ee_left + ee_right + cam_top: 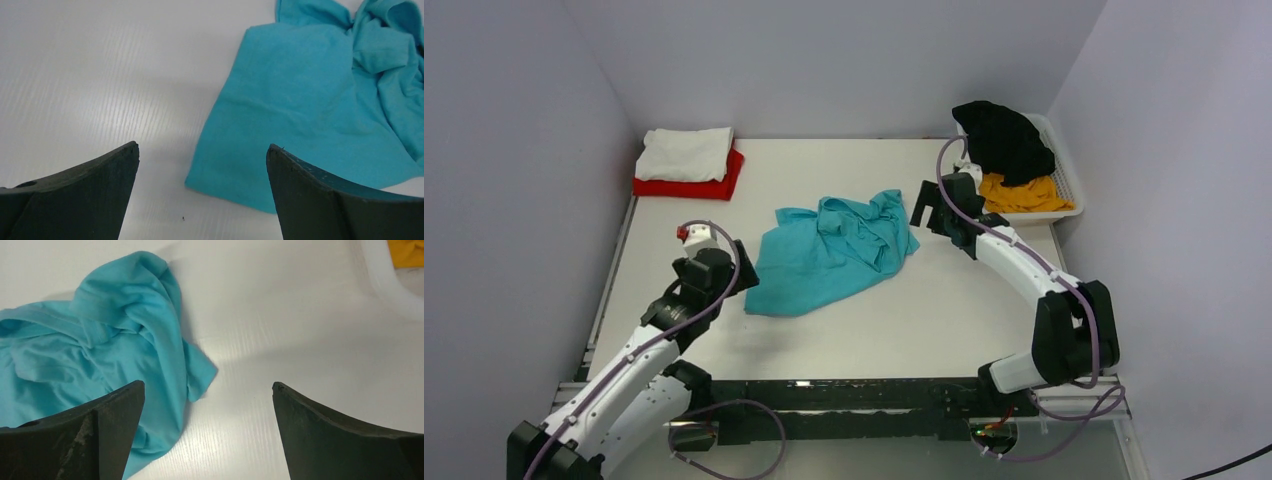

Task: Fold and stack the t-shirts
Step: Move the tshirt to the center of the board, then flatten out the tshirt

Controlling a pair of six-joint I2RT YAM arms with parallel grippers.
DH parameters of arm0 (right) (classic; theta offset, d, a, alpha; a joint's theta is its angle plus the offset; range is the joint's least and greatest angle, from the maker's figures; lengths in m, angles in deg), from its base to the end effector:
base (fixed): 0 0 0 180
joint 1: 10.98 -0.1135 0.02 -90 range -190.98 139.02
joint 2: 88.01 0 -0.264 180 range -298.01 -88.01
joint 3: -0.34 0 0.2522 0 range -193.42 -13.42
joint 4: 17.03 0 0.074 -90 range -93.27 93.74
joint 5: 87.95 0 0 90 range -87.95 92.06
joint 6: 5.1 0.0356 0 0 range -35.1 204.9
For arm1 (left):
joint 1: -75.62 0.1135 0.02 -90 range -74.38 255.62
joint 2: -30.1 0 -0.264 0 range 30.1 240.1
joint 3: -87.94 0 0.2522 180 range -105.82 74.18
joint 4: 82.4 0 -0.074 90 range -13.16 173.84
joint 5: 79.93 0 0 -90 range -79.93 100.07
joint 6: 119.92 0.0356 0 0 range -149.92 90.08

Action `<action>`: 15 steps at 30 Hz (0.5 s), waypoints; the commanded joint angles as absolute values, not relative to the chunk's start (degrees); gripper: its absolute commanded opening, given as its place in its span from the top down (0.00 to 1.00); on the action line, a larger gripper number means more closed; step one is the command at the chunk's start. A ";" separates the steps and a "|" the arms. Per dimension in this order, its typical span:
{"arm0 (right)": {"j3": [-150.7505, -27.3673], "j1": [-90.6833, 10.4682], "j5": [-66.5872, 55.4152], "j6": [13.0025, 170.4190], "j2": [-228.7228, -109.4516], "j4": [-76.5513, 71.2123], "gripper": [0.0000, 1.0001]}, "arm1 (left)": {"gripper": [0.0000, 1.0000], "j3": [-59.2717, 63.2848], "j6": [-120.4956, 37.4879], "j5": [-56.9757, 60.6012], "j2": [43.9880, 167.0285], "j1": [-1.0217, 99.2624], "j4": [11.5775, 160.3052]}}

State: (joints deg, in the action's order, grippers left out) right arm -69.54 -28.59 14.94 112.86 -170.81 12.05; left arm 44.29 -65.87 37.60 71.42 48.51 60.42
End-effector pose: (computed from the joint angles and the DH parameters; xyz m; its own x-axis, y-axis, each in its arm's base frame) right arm 0.3012 0.0873 0.2463 -0.6275 0.2803 -0.7264 0.1781 0.9599 0.2166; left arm 0.1502 -0.0584 0.2377 -0.4508 -0.3541 -0.8194 -0.2448 0.9318 -0.2680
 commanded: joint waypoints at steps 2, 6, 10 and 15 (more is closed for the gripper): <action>-66.59 -29.62 13.79 106.84 -164.06 5.18 0.00 | 0.01 45.78 -67.39 24.90 75.27 55.04 63.64; -62.77 -30.15 10.82 106.44 -163.03 3.56 0.00 | 0.01 49.22 -65.94 12.47 78.78 60.34 70.64; -65.60 -30.13 8.31 105.51 -165.84 3.60 0.00 | 0.00 52.15 -66.37 3.64 83.70 60.39 75.53; -68.14 -30.10 6.61 107.69 -169.75 5.83 0.00 | 0.09 54.66 -68.38 3.40 90.41 58.04 81.84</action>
